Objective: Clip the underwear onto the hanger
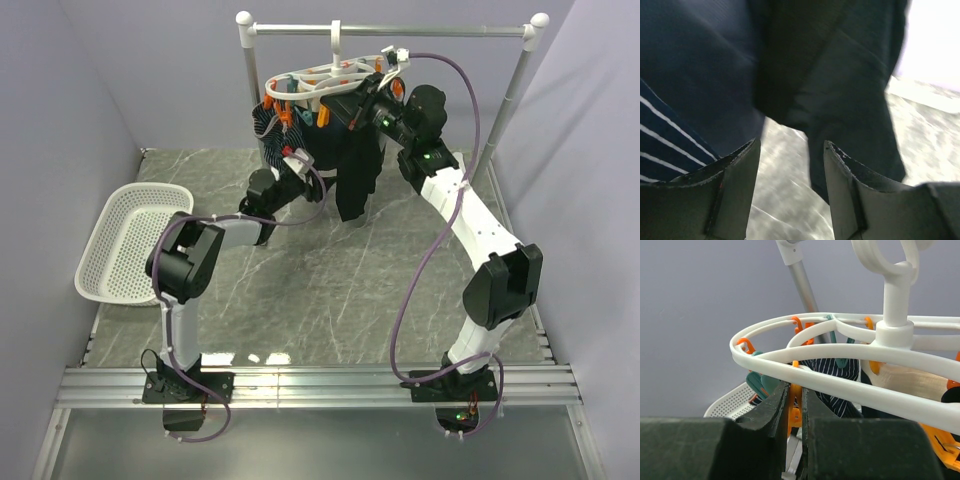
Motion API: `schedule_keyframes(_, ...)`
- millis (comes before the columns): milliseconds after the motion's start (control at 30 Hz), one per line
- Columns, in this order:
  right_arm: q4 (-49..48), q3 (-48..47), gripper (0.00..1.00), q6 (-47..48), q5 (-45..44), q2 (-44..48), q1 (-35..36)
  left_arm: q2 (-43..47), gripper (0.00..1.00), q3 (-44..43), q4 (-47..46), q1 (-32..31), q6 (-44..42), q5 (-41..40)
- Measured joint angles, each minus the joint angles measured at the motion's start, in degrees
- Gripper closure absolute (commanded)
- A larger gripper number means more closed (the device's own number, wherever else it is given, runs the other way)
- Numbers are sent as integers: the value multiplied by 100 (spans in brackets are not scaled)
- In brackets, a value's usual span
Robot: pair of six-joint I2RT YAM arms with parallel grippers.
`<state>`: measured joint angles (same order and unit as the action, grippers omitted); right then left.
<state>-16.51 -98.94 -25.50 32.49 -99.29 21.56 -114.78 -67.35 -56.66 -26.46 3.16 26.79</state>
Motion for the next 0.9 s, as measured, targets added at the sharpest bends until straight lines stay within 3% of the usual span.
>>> schedule_keyframes(400, 94, -201, 100, -48, 142, -160, -39, -798, 37, -990, -507, 144, 2, -50)
schedule_keyframes(633, 116, -297, 100, -107, 199, -269, -52, -1300, 16, -1567, -564, 151, 42, 387)
schedule_keyframes(900, 92, -363, 100, -212, 356, -348, -98, -1375, 10, -1698, -643, 76, 127, 922)
